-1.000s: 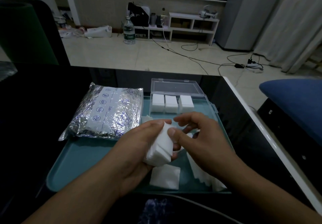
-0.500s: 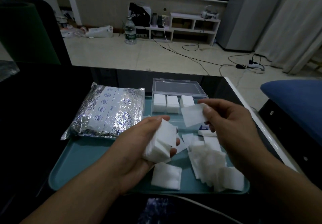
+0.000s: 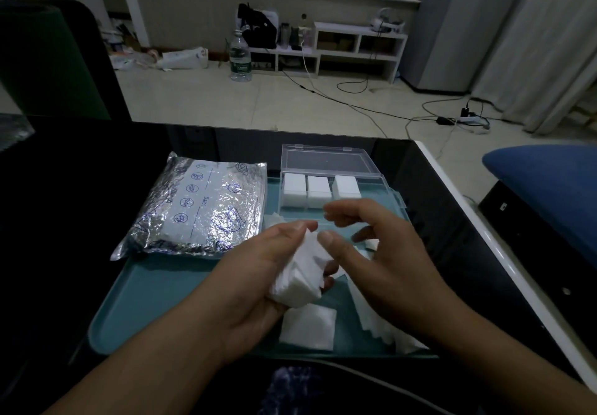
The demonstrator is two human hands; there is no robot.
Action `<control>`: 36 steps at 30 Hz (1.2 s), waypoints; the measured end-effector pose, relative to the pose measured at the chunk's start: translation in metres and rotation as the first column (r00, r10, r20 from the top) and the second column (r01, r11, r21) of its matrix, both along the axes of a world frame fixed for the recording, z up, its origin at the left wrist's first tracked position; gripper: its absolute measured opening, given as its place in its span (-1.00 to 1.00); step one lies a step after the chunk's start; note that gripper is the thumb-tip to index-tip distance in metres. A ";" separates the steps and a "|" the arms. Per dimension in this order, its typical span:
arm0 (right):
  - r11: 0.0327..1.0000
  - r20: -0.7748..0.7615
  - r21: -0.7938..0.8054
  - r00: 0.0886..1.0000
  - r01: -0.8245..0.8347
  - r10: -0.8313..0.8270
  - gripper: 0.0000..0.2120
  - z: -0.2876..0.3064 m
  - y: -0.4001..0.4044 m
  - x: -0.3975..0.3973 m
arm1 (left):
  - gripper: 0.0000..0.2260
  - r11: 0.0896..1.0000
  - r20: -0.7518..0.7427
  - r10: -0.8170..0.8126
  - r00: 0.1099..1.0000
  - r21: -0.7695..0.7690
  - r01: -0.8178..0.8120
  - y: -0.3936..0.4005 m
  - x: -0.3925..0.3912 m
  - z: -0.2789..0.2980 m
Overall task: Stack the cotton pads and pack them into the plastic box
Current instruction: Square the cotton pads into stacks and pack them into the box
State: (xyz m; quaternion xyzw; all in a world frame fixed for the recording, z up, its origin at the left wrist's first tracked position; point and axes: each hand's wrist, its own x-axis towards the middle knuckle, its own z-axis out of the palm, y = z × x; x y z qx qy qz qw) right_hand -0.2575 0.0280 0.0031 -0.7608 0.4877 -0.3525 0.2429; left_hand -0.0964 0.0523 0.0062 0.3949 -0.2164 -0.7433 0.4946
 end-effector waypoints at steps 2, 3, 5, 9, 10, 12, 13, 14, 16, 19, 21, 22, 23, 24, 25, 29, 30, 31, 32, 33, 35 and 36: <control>0.988 0.012 0.109 0.994 -0.112 0.111 -0.54 0.003 0.002 -0.002 | -0.73 0.999 -0.007 0.034 0.999 0.027 -0.033 -0.002 0.002 -0.002; 0.974 0.005 0.157 0.986 -0.163 0.164 -0.44 0.006 0.004 -0.003 | -0.71 0.998 -0.008 0.041 0.999 0.040 -0.041 -0.003 0.003 -0.002; 0.958 -0.026 0.197 0.975 -0.210 0.219 -0.30 0.008 0.008 -0.002 | -0.68 0.998 -0.008 0.031 0.999 0.051 -0.031 -0.004 0.003 -0.003; 0.969 -0.019 0.157 0.981 -0.188 0.193 -0.40 0.008 0.008 0.002 | -0.65 0.999 -0.012 0.033 0.999 0.039 -0.033 -0.003 0.004 -0.002; 0.971 -0.006 0.147 0.981 -0.189 0.192 -0.47 0.008 0.006 0.001 | -0.63 0.999 -0.020 0.032 0.999 0.033 -0.031 -0.003 0.004 -0.001; 0.969 0.010 0.144 0.979 -0.202 0.202 -0.58 0.010 0.004 -0.001 | -0.62 1.000 -0.037 0.015 0.999 0.019 -0.015 -0.002 0.003 0.000; 0.965 0.008 0.154 0.977 -0.211 0.212 -0.59 0.011 0.004 -0.002 | -0.63 1.000 -0.033 0.006 0.999 0.015 -0.005 -0.002 0.003 0.000; 0.960 0.007 0.172 0.975 -0.222 0.224 -0.58 0.012 0.004 -0.002 | -0.66 1.000 -0.021 0.001 1.000 0.011 0.000 -0.001 0.003 0.001; 0.947 0.002 0.215 0.970 -0.239 0.244 -0.51 0.012 0.006 -0.002 | -0.69 1.000 0.006 0.011 1.000 0.009 -0.011 0.000 0.001 0.001; 0.944 -0.011 0.233 0.970 -0.233 0.242 -0.48 0.011 0.007 -0.001 | -0.71 0.999 0.014 0.028 0.999 0.015 -0.028 0.000 0.000 0.003; 0.945 -0.001 0.231 0.971 -0.233 0.240 -0.50 0.010 0.007 -0.001 | -0.72 0.999 0.019 0.028 0.999 0.022 -0.029 0.000 -0.001 0.004; 0.943 0.013 0.231 0.970 -0.240 0.244 -0.50 0.010 0.007 -0.001 | -0.72 0.999 0.018 0.029 0.999 0.027 -0.029 0.000 -0.001 0.004; 0.940 0.031 0.234 0.968 -0.249 0.248 -0.49 0.010 0.006 -0.002 | -0.72 0.999 0.014 0.030 0.999 0.034 -0.031 0.000 -0.002 0.004; 0.937 0.045 0.238 0.966 -0.256 0.253 -0.47 0.009 0.006 -0.002 | -0.72 0.999 0.008 0.031 0.999 0.039 -0.031 0.000 -0.002 0.004; 0.935 0.053 0.242 0.966 -0.260 0.255 -0.45 0.010 0.006 -0.003 | -0.72 0.999 0.004 0.031 1.000 0.039 -0.031 0.000 -0.002 0.005; 0.930 0.053 0.252 0.964 -0.266 0.261 -0.35 0.011 0.005 -0.004 | -0.74 1.000 0.005 0.028 1.000 0.012 -0.028 0.001 -0.002 0.005; 0.930 0.049 0.254 0.963 -0.268 0.264 -0.32 0.011 0.005 -0.005 | -0.73 1.000 0.005 0.030 1.000 0.005 -0.030 0.002 -0.001 0.005; 0.927 0.045 0.260 0.962 -0.270 0.268 -0.27 0.011 0.006 -0.005 | -0.72 1.000 0.009 0.030 0.999 -0.001 -0.030 0.002 -0.002 0.005; 0.924 0.039 0.270 0.962 -0.271 0.271 -0.23 0.012 0.006 -0.005 | -0.70 1.000 0.014 0.029 0.999 -0.006 -0.029 0.002 -0.002 0.005; 0.924 0.030 0.275 0.962 -0.267 0.270 -0.19 0.011 0.007 -0.004 | -0.68 1.000 0.017 0.025 1.000 -0.011 -0.025 0.002 -0.002 0.004; 0.935 0.019 0.258 0.969 -0.242 0.245 -0.18 0.010 0.007 -0.002 | -0.64 1.000 0.012 0.016 1.000 -0.015 -0.016 0.001 -0.002 0.004; 0.944 0.020 0.241 0.973 -0.226 0.228 -0.19 0.009 0.007 -0.002 | -0.62 1.000 0.004 0.010 1.000 -0.012 -0.010 0.000 -0.001 0.004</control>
